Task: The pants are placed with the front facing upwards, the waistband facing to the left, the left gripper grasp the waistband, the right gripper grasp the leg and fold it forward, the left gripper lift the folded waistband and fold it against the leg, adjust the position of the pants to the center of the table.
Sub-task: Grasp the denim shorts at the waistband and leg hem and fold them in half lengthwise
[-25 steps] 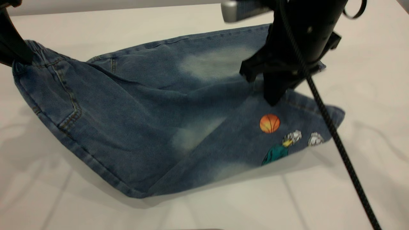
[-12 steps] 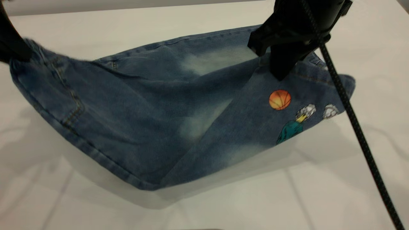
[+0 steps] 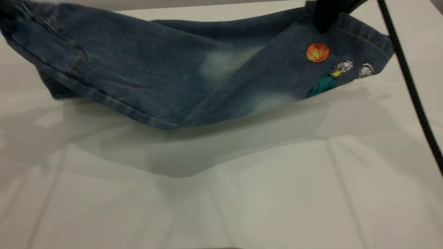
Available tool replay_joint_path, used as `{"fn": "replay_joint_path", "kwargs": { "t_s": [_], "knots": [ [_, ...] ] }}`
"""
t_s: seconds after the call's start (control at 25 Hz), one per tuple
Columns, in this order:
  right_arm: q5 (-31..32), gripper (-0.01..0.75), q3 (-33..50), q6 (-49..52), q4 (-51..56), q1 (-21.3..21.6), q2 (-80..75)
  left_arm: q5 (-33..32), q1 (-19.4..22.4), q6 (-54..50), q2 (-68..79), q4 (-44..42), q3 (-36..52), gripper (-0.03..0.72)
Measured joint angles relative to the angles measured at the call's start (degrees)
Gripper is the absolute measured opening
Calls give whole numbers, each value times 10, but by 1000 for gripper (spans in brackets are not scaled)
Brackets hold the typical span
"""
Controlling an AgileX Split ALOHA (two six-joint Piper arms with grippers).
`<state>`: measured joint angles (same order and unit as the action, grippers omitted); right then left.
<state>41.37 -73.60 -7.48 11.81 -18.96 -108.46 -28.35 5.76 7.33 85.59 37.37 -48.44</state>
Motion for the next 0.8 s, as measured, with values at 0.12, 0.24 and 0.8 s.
{"fn": "replay_joint_path", "kwargs": {
  "t_s": [0.12,0.24,0.8],
  "knots": [
    [63,33,-1,-27,40,15,-6,-44,0,-1,18,36,0,101],
    [120,33,-5,-67,72,16,-6,-86,0,-1,21,63,0,101],
    [187,33,-176,-117,181,65,-147,4,1,-61,124,267,0,104]
  ]
}}
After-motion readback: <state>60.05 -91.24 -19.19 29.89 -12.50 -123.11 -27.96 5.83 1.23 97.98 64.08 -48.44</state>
